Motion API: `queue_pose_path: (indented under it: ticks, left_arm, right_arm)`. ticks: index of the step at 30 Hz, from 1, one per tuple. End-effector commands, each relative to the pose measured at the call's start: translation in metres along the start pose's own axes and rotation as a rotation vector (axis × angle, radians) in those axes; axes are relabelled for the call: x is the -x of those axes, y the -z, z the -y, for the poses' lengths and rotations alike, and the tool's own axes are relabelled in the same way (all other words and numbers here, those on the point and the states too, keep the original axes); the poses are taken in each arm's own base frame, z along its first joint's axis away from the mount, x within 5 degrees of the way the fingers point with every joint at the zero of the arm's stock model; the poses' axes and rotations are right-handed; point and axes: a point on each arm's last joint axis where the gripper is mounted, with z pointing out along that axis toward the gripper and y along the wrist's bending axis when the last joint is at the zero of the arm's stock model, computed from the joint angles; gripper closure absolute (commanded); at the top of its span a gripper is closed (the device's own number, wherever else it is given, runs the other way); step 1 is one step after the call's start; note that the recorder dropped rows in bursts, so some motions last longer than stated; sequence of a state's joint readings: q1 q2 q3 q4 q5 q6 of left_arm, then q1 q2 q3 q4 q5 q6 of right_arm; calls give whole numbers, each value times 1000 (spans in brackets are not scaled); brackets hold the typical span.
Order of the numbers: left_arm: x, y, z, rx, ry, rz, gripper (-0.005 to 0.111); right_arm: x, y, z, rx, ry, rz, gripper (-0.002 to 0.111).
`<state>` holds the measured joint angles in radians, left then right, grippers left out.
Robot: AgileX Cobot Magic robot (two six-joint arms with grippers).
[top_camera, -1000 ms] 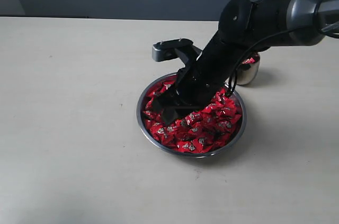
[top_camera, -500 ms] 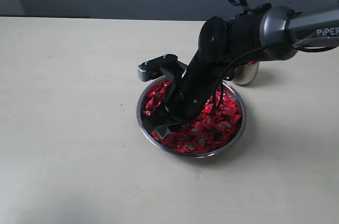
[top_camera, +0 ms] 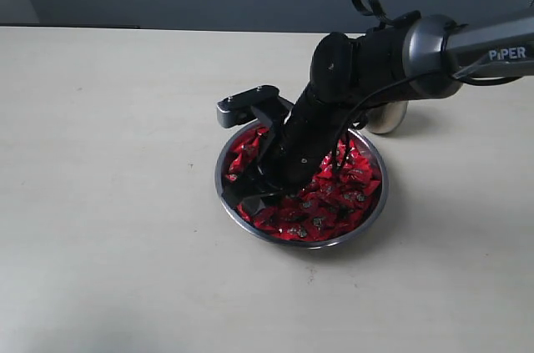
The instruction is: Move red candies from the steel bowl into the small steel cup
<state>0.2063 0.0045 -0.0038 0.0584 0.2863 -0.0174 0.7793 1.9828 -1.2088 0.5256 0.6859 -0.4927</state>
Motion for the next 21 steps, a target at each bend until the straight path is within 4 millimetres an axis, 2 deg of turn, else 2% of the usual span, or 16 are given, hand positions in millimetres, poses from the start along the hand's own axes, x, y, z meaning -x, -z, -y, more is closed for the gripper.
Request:
queue_pose_path:
  ticks: [1, 5, 11, 19, 21]
  left_arm:
    - [-1, 0, 0, -8, -5, 3, 106]
    - [-1, 0, 0, -8, -5, 3, 106]
    - [-1, 0, 0, -8, -5, 3, 106]
    - [-1, 0, 0, -8, -5, 3, 106]
    - [-1, 0, 0, -8, -5, 3, 106]
  right_arm:
    - [2, 1, 0, -7, 10, 11, 71]
    - [1, 0, 1, -12, 17, 5, 71]
    - [-3, -12, 5, -13, 14, -36, 71]
    - [-1, -12, 6, -23, 14, -16, 71]
    - [-1, -12, 6, -23, 14, -16, 74]
